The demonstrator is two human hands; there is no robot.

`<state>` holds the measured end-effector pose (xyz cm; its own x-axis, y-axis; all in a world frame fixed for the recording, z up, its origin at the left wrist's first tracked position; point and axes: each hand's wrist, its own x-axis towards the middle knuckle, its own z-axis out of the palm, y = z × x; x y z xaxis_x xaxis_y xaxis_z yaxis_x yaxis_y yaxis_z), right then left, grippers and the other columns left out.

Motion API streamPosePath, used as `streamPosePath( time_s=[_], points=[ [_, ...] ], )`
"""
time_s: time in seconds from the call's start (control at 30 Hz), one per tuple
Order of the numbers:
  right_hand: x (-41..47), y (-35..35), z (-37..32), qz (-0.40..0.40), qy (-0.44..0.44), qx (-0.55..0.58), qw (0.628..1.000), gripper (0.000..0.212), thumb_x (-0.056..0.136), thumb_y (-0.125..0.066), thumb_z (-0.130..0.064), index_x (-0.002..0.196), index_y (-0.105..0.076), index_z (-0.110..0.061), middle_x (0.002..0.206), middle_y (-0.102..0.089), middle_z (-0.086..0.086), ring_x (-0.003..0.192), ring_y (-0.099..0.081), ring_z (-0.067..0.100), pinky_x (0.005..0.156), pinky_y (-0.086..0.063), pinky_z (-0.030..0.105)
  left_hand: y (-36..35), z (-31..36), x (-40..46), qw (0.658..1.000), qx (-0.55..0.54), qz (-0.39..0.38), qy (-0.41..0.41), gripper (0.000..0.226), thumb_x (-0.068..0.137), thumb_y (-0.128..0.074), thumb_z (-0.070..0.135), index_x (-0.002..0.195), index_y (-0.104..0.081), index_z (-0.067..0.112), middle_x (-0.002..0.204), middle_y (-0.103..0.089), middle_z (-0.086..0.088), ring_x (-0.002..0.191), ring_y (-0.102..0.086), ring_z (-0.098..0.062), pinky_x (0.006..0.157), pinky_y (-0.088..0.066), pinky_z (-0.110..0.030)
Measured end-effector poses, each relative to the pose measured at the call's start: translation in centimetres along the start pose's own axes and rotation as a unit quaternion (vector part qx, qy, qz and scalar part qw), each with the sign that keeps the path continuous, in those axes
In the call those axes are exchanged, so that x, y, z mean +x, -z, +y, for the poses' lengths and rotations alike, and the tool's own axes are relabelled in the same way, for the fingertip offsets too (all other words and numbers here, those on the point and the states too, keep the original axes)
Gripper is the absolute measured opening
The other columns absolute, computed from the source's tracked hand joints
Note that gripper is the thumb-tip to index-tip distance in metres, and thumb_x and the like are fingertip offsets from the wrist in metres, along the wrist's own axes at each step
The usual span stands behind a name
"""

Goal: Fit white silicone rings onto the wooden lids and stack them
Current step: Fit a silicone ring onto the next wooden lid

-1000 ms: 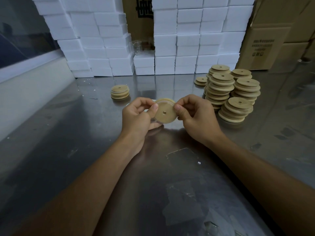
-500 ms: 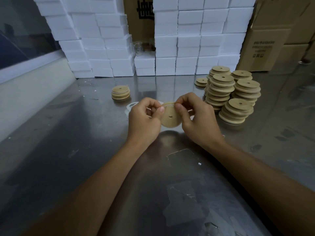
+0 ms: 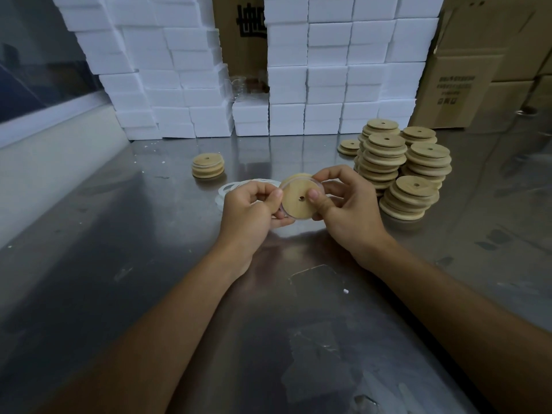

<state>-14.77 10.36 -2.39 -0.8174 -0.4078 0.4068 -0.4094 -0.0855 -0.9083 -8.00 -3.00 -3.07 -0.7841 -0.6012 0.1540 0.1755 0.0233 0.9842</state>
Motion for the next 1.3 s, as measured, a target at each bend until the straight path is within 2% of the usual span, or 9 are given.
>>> streamPosePath(
  time_s=[0.13,0.27,0.43,0.77,0.93,1.07,1.2,1.3],
  points=[
    [0.0,0.1,-0.1,0.002,-0.012,0.022,1.000,0.014,0.090,-0.066,0.002,0.098,-0.058,-0.006,0.085,-0.069,0.011,0.064,-0.065,0.014,0.056,-0.055,0.025,-0.2,-0.3,-0.2,0.999,0.028,0.016,-0.035,0.014,0.095,-0.061,0.007,0.081,-0.063,0.006,0.060,-0.055,-0.004,0.057,-0.058,-0.011,0.063,-0.060,-0.033],
    [0.0,0.3,-0.2,0.015,-0.027,0.049,0.998,0.015,0.091,-0.065,-0.002,0.104,-0.056,-0.004,0.088,-0.070,0.010,0.068,-0.067,0.017,0.060,-0.058,0.028,-0.1,-0.6,-0.3,0.996,0.066,0.000,-0.059,0.021,0.094,-0.063,0.006,0.073,-0.062,0.010,0.058,-0.057,0.001,0.053,-0.056,-0.008,0.061,-0.061,-0.034],
    [0.0,0.4,-0.4,0.018,-0.051,0.085,0.995,0.018,0.091,-0.065,-0.002,0.106,-0.055,-0.003,0.096,-0.071,0.017,0.076,-0.070,0.019,0.065,-0.061,0.033,0.0,-0.8,-0.2,0.996,0.072,-0.019,-0.044,0.018,0.094,-0.062,0.006,0.076,-0.064,0.012,0.051,-0.057,0.004,0.051,-0.057,-0.007,0.059,-0.060,-0.033],
    [0.1,0.7,0.0,0.014,-0.075,0.118,0.990,0.016,0.092,-0.064,-0.002,0.093,-0.054,-0.014,0.084,-0.070,0.009,0.073,-0.068,0.014,0.062,-0.058,0.028,-0.4,-0.5,-0.4,0.992,0.124,-0.007,-0.036,0.021,0.091,-0.065,0.004,0.072,-0.063,0.013,0.060,-0.058,-0.004,0.046,-0.058,-0.006,0.057,-0.060,-0.032],
    [0.2,0.6,-0.1,0.004,-0.073,0.113,0.991,0.015,0.090,-0.067,-0.005,0.097,-0.055,-0.011,0.088,-0.072,0.016,0.076,-0.070,0.018,0.061,-0.058,0.027,-0.1,-0.4,-0.4,0.996,0.087,0.026,-0.027,0.021,0.092,-0.064,0.007,0.073,-0.064,0.015,0.049,-0.057,0.004,0.046,-0.058,-0.011,0.049,-0.054,-0.025],
    [0.1,0.4,-0.2,-0.014,-0.075,0.082,0.994,0.018,0.089,-0.069,-0.006,0.099,-0.054,-0.006,0.094,-0.070,0.028,0.078,-0.069,0.022,0.062,-0.059,0.028,0.2,-0.5,0.0,0.997,0.051,0.053,-0.019,0.020,0.094,-0.061,0.007,0.076,-0.063,0.013,0.051,-0.055,0.003,0.049,-0.055,-0.009,0.051,-0.053,-0.026],
    [0.1,0.3,-0.1,-0.010,-0.079,0.068,0.995,0.018,0.090,-0.069,-0.009,0.101,-0.055,-0.006,0.092,-0.072,0.022,0.074,-0.070,0.019,0.057,-0.056,0.024,0.2,-0.2,-0.1,0.998,0.039,0.038,-0.019,0.019,0.096,-0.059,0.005,0.078,-0.061,0.010,0.050,-0.056,0.003,0.047,-0.055,-0.010,0.049,-0.054,-0.027],
    [0.2,0.2,0.1,0.003,-0.086,0.051,0.995,0.015,0.092,-0.067,-0.012,0.101,-0.056,-0.006,0.091,-0.071,0.012,0.068,-0.072,0.015,0.054,-0.054,0.022,0.9,0.3,0.3,0.999,-0.008,0.044,-0.011,0.017,0.097,-0.056,0.003,0.080,-0.060,0.006,0.050,-0.056,0.002,0.045,-0.055,-0.013,0.048,-0.054,-0.028]
  ],
)
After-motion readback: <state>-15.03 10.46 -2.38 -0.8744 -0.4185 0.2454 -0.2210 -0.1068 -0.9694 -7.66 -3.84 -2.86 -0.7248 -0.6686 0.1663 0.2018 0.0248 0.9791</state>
